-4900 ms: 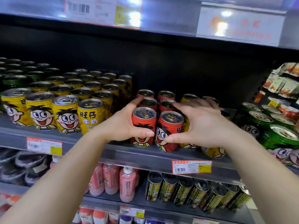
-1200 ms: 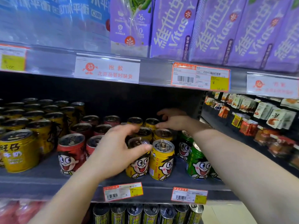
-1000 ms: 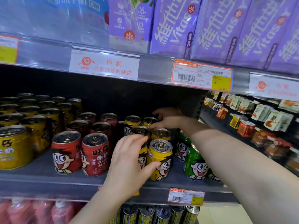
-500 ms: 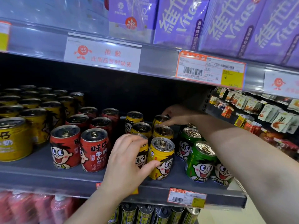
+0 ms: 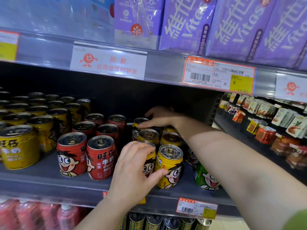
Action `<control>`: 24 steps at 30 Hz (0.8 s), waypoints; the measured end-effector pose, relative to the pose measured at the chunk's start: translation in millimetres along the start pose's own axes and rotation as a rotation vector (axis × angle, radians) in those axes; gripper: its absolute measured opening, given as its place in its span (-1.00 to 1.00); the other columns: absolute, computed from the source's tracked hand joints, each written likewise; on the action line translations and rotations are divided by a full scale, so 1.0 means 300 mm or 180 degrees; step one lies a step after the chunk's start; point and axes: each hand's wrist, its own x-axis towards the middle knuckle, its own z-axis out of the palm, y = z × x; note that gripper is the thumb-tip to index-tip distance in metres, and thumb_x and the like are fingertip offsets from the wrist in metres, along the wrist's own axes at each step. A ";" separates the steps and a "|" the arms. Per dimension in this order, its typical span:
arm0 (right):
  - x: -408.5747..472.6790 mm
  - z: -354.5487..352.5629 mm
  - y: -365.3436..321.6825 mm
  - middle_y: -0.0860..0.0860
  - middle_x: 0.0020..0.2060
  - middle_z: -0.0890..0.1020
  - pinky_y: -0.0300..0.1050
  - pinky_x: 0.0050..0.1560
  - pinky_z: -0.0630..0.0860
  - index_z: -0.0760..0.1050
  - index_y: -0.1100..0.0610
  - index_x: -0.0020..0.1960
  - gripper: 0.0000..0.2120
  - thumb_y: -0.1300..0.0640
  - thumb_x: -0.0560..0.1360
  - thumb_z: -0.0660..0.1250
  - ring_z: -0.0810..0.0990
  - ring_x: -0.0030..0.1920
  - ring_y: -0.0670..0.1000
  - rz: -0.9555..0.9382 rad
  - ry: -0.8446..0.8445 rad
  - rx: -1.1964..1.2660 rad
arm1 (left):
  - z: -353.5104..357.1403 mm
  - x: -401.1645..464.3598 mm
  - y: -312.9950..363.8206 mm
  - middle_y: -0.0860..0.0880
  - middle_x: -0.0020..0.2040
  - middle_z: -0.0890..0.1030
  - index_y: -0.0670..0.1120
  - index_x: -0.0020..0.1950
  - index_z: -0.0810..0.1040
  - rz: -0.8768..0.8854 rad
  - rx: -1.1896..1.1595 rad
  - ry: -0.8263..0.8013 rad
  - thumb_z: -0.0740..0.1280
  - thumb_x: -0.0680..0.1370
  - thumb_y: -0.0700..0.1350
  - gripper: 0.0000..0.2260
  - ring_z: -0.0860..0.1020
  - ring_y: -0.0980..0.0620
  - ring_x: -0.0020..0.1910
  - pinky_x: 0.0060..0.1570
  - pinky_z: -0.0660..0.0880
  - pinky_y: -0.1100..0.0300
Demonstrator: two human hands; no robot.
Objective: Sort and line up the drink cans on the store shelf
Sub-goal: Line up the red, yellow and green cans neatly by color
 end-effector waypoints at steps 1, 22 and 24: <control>0.008 0.003 -0.017 -0.04 0.27 0.51 0.10 0.28 0.35 0.47 -0.02 0.28 -0.28 -0.46 0.29 0.28 0.45 0.27 0.05 0.0044 -0.0041 -0.0079 | 0.001 -0.001 -0.001 0.05 0.09 0.54 -0.11 0.13 0.58 0.0005 -0.0001 0.0001 0.39 0.36 0.25 -0.47 0.38 0.15 0.18 0.27 0.23 0.37; -0.093 -0.043 0.064 0.06 0.19 0.59 -0.02 0.15 0.46 0.54 0.08 0.23 -0.33 -0.41 0.46 0.08 0.55 0.16 0.07 0.0337 -0.0153 0.0894 | 0.006 -0.002 -0.004 0.03 0.08 0.55 -0.13 0.13 0.57 0.0038 0.0050 0.0059 0.40 0.36 0.24 -0.47 0.42 0.09 0.16 0.23 0.28 0.33; -0.109 -0.058 0.106 0.11 0.34 0.46 0.05 0.29 0.32 0.38 0.12 0.38 -0.34 -0.33 0.54 -0.04 0.43 0.31 0.13 0.0631 0.0033 0.0643 | 0.005 -0.002 -0.003 0.03 0.08 0.55 -0.13 0.13 0.57 0.0030 0.0053 0.0056 0.41 0.36 0.23 -0.48 0.43 0.09 0.16 0.23 0.29 0.32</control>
